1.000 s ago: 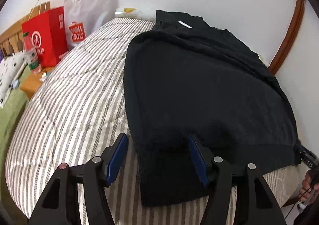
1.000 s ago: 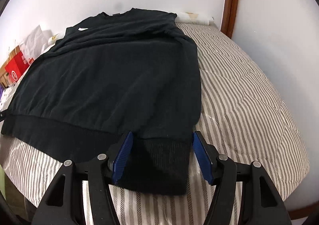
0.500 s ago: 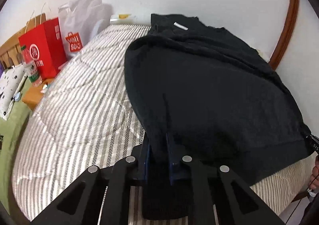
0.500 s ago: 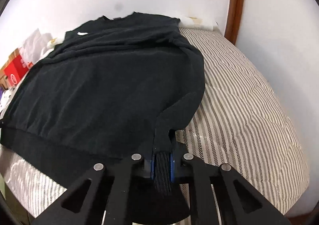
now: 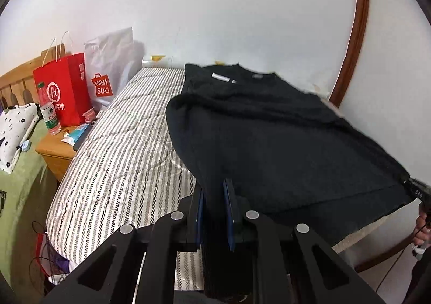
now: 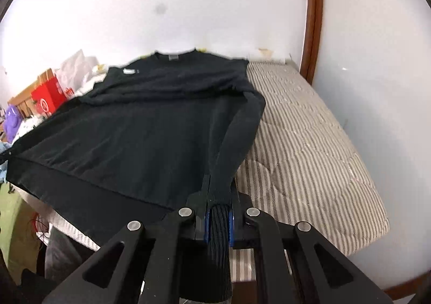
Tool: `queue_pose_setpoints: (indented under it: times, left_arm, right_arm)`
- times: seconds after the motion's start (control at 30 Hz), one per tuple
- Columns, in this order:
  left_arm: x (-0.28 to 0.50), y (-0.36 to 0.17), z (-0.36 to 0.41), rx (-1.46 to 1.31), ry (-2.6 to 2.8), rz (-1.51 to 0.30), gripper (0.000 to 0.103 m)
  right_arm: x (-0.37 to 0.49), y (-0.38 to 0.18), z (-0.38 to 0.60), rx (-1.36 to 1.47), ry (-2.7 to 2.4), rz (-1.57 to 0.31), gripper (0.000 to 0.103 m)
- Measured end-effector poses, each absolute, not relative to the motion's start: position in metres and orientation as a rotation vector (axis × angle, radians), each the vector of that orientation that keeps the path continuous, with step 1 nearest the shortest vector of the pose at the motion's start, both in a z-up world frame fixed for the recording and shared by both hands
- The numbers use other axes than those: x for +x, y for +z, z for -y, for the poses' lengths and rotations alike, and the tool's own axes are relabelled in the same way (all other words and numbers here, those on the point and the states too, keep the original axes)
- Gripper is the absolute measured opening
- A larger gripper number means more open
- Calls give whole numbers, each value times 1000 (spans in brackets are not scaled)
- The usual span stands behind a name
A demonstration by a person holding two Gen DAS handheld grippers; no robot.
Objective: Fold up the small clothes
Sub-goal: 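Grasp the sweatshirt hem with both grippers, then lift the hem with both grippers and fold it toward the collar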
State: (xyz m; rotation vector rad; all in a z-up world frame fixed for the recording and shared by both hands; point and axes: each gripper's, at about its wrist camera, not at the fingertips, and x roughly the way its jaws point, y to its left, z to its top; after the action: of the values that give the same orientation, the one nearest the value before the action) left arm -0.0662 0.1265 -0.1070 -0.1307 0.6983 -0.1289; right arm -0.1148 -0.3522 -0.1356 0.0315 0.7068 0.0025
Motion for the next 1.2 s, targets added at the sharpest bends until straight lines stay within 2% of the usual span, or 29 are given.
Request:
queue_pose_setpoints:
  times: [0.33, 0.7, 1.2]
  left_arm:
    - [-32, -74, -121, -140, -70, -645, 13]
    - [39, -36, -112, -122, -39, -609, 13]
    - [168, -42, -101, -125, -26, -626, 13]
  right_arm:
    - [-91, -89, 357, 98, 21, -567, 9]
    - [-40, -54, 362, 154, 3, -530, 9]
    - [91, -53, 388, 245, -10, -561, 9]
